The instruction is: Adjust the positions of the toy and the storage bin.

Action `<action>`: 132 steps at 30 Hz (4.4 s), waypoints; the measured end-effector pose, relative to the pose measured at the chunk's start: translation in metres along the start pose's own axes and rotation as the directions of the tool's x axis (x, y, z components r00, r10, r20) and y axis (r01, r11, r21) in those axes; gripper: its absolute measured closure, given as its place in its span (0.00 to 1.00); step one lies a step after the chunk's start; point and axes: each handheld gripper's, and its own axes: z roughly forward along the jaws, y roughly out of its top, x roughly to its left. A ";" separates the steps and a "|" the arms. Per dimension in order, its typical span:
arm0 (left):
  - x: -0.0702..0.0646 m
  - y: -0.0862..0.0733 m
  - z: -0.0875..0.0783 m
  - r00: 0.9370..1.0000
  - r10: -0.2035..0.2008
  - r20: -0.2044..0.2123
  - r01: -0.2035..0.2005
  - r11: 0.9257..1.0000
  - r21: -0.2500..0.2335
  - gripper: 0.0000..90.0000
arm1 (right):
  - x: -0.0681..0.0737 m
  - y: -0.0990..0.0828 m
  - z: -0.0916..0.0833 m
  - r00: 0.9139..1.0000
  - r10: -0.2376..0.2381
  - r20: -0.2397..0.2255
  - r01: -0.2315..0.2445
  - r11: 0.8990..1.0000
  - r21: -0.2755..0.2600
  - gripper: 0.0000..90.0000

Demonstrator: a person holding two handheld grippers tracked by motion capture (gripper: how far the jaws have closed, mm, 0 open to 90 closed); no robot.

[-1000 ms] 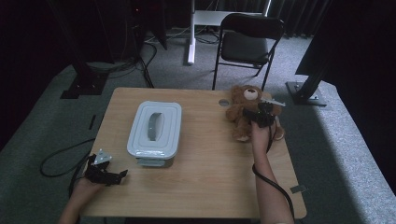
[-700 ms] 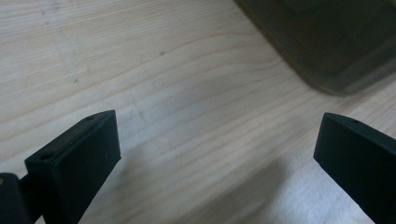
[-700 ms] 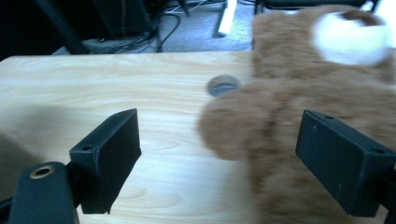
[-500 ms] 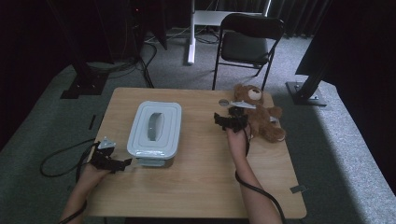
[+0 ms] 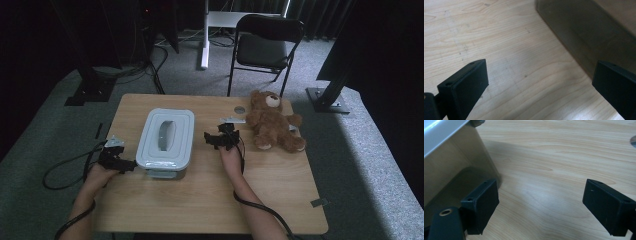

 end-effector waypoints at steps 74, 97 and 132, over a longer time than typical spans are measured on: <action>-0.084 0.041 0.027 0.999 0.041 -0.005 -0.041 0.998 -0.038 0.01 | -0.031 -0.006 0.013 0.972 -0.084 -0.220 0.101 0.993 0.066 0.19; -0.130 0.033 0.019 0.990 0.122 0.066 -0.120 0.992 -0.025 0.01 | -0.045 -0.035 -0.036 0.977 -0.171 -0.125 0.170 0.985 -0.019 0.15; -0.097 0.008 -0.053 1.000 0.004 -0.002 -0.004 1.000 -0.027 0.01 | -0.112 -0.125 -0.125 0.979 -0.204 -0.018 0.204 0.979 0.023 0.14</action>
